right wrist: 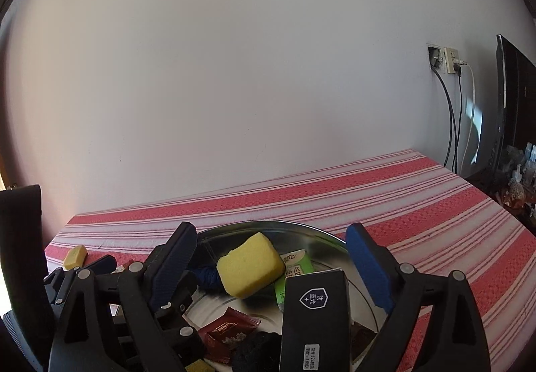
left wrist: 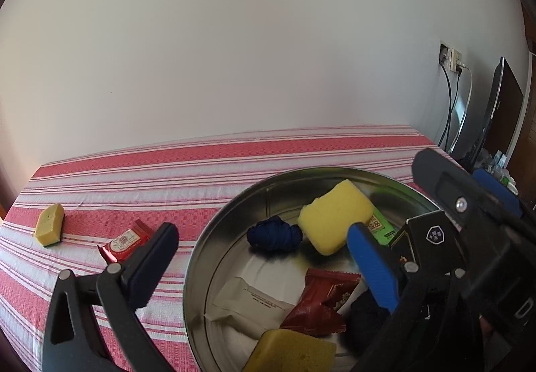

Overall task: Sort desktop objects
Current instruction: 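Open both grippers to drop the blue cloth and green pad into the tin, then move both grippers away from the tin toward the yellow sponge and red packet, then grasp the red packet with the right gripper while the left gripper grasps the yellow sponge, then lift the yellow sponge and red packet and carry them over the tin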

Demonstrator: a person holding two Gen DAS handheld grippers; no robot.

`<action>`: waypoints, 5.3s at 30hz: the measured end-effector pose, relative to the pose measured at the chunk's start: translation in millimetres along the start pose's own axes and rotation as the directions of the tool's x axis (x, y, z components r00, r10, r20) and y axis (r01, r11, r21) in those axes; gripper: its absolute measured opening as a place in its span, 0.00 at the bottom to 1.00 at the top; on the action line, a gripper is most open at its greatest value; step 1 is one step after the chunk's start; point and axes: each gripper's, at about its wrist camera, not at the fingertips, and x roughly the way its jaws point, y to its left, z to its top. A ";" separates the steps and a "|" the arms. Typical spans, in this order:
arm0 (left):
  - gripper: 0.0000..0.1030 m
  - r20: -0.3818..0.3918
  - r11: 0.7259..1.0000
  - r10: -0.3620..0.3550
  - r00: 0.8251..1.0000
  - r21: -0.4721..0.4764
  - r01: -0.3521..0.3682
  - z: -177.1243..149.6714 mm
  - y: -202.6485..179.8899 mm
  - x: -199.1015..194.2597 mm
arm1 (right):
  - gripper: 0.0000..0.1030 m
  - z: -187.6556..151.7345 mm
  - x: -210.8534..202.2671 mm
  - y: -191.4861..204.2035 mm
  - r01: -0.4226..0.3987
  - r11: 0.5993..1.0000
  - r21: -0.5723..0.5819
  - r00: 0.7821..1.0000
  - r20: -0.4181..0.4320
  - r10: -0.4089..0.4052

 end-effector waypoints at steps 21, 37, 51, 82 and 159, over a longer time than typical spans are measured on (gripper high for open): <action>0.99 0.179 0.991 0.129 0.975 -0.048 -0.122 -32.2 46.0 -41.7 | 0.95 -38.4 -51.4 24.2 -0.012 0.998 0.055 0.968 0.252 -0.002; 0.99 0.127 0.923 0.332 0.935 -0.250 -0.294 -63.9 156.3 -57.8 | 0.99 -62.6 -64.8 104.2 -0.119 0.984 -0.135 0.933 0.323 0.157; 0.99 0.004 0.818 0.475 0.880 -0.371 -0.439 -76.4 264.3 -61.5 | 0.99 -60.7 -14.5 206.8 -0.294 0.924 -0.246 0.941 0.095 0.325; 0.99 -0.234 0.721 0.340 0.911 -0.557 -0.412 -85.7 358.2 -13.9 | 0.62 -82.2 150.9 255.4 -0.339 0.924 -0.176 0.840 -0.500 0.212; 0.49 0.078 0.815 0.456 0.886 -0.438 -0.381 -36.2 269.5 -27.0 | 0.62 -77.3 11.1 234.1 -0.257 0.887 -0.383 0.958 0.019 0.286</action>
